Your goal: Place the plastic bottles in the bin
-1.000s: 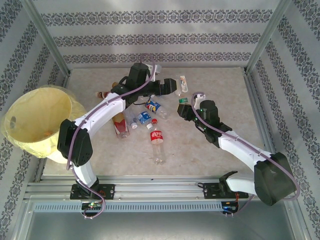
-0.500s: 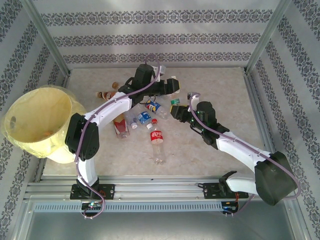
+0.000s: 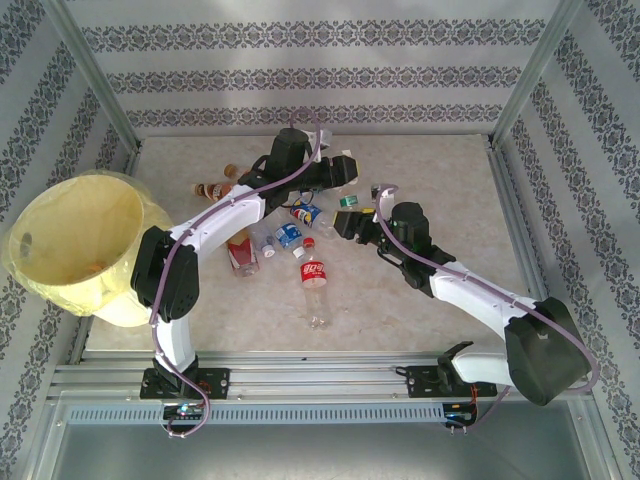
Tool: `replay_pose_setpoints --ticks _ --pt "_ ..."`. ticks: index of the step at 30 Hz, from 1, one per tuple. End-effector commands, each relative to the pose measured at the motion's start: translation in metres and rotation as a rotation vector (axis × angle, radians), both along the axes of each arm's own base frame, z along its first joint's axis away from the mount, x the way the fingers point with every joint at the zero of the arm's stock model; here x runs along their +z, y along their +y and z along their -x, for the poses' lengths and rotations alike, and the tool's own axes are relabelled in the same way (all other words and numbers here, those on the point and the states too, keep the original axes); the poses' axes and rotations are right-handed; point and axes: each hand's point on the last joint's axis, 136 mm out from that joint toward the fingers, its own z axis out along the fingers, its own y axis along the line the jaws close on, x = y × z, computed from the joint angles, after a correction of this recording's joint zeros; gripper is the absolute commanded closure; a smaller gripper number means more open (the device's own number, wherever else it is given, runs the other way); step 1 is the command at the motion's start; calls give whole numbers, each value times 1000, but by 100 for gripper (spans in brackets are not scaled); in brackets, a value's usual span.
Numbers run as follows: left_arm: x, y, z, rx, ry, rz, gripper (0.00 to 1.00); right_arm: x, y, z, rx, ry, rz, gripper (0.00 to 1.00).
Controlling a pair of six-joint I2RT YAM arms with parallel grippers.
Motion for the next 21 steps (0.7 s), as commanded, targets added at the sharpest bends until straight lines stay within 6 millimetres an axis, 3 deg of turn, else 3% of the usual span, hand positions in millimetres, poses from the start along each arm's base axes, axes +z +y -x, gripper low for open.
replay_pose_setpoints --ticks 1,5,12,21 --pt "13 10 -2 46 -32 -14 42 13 8 6 59 -35 23 23" --pt "12 19 -4 68 -31 -31 42 10 6 11 76 -19 62 2" --pt "16 37 -6 106 -37 -75 42 17 -17 15 -45 -45 44 2" --pt "38 77 -6 216 -83 -159 42 -13 -54 9 -264 -1 81 2"
